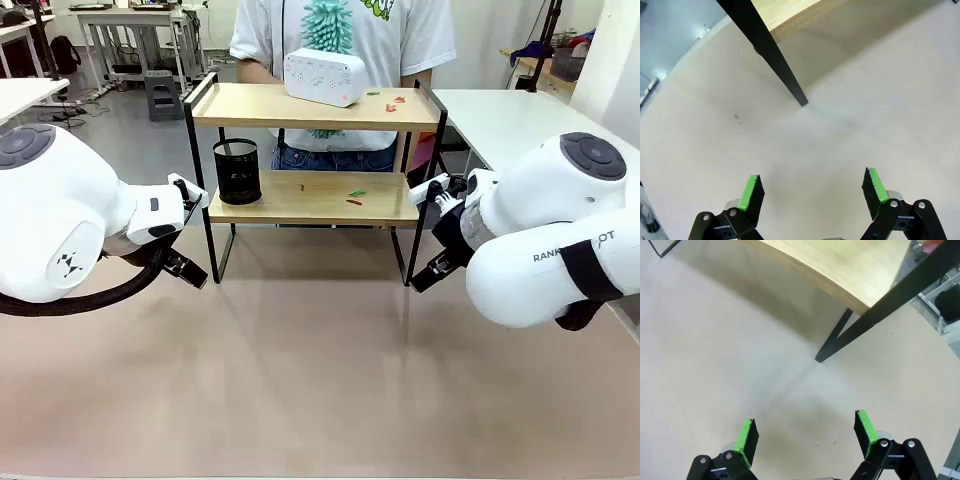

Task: Clean the shelf.
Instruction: Pick up the Duster from the human.

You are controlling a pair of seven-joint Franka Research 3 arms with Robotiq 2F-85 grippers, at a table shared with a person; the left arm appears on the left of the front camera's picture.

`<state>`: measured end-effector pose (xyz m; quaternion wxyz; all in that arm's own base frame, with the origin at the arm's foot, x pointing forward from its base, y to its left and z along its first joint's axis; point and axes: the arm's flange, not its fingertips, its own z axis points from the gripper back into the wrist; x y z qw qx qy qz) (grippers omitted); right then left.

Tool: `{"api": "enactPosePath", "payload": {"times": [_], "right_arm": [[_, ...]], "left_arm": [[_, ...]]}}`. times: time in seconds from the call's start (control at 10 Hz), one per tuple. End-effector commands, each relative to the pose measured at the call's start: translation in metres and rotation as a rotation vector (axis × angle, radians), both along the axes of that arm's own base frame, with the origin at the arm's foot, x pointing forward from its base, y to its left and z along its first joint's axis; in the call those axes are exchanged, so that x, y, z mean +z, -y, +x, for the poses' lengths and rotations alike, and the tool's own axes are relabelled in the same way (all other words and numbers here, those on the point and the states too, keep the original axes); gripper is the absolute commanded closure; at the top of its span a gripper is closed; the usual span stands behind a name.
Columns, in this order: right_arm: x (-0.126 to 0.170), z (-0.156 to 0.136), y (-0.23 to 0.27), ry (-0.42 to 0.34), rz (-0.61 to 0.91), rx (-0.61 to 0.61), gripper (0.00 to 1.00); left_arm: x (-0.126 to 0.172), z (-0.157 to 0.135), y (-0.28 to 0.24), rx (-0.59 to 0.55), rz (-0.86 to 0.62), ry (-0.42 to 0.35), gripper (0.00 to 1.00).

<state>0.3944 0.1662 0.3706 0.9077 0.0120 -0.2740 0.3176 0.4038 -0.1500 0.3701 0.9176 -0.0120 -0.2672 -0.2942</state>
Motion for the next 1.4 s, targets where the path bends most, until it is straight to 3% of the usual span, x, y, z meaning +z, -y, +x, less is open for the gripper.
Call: {"api": "enactPosePath", "payload": {"times": [0.0, 0.9, 1.0, 1.1, 1.2, 1.3], "right_arm": [[0.0, 0.0, 0.0, 0.0, 0.0, 0.0, 0.0], [0.0, 0.0, 0.0, 0.0, 0.0, 0.0, 0.0], [0.0, 0.0, 0.0, 0.0, -0.001, 0.0, 0.0], [0.037, -0.021, 0.008, -0.103, 0.144, 0.003, 0.0], [0.077, -0.048, 0.027, -0.201, 0.257, -0.049, 0.0], [0.105, -0.07, 0.051, -0.215, 0.358, -0.157, 0.0]], "left_arm": [[0.0, 0.0, 0.0, 0.0, 0.0, 0.0, 0.0], [0.0, 0.0, 0.0, 0.001, 0.0, 0.0, 0.0], [0.027, -0.017, 0.006, -0.222, -0.073, -0.108, 0.0], [0.059, -0.043, 0.004, -0.386, -0.194, -0.192, 0.0], [0.088, -0.073, -0.012, -0.503, -0.311, -0.285, 0.0], [0.108, -0.093, -0.029, -0.527, -0.415, -0.277, 0.0]]}}
